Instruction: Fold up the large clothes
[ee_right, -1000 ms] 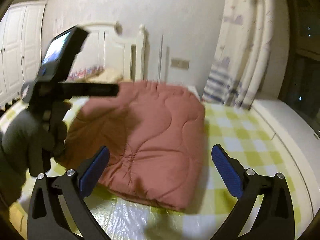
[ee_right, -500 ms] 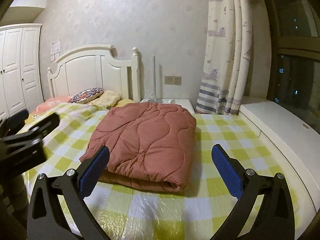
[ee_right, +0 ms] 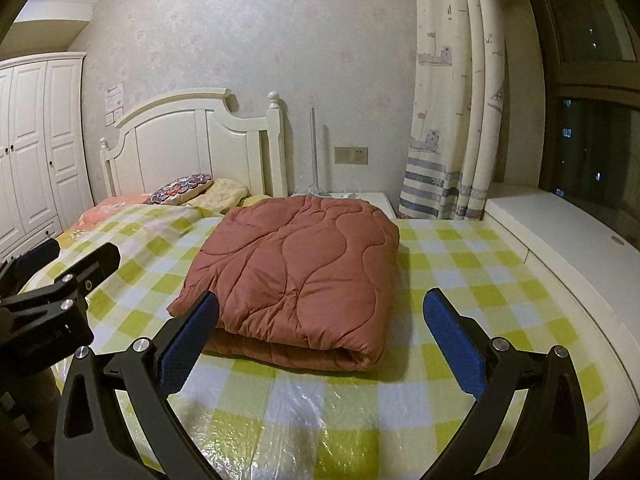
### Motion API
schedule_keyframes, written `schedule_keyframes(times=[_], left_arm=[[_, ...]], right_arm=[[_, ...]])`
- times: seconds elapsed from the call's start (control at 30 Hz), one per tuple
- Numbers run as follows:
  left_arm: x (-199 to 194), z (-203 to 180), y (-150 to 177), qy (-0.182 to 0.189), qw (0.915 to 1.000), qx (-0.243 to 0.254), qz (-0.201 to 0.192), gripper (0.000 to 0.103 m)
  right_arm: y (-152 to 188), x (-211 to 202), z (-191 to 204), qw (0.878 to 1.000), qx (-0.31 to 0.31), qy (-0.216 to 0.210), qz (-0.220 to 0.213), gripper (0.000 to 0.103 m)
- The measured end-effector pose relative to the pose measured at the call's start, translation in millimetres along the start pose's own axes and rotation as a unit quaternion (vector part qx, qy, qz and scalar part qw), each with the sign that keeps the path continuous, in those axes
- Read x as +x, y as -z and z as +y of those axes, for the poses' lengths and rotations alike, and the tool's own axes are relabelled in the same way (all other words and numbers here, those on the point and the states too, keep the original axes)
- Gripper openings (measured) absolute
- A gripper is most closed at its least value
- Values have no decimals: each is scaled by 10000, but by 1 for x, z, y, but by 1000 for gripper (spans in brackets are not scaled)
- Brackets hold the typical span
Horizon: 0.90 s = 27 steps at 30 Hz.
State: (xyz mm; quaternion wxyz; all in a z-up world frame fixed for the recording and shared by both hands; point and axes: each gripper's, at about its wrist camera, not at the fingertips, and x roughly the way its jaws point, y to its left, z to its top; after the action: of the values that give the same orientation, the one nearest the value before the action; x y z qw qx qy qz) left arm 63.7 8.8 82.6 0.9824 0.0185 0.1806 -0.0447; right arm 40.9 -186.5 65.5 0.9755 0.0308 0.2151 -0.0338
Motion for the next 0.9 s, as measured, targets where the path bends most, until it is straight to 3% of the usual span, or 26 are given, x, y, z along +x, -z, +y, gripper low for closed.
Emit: schedule_keyframes(times=[0.9], left_arm=[[11, 2, 8, 8, 9998, -5, 186, 101]], right_arm=[[8, 10, 8, 9998, 13, -96, 198, 98]])
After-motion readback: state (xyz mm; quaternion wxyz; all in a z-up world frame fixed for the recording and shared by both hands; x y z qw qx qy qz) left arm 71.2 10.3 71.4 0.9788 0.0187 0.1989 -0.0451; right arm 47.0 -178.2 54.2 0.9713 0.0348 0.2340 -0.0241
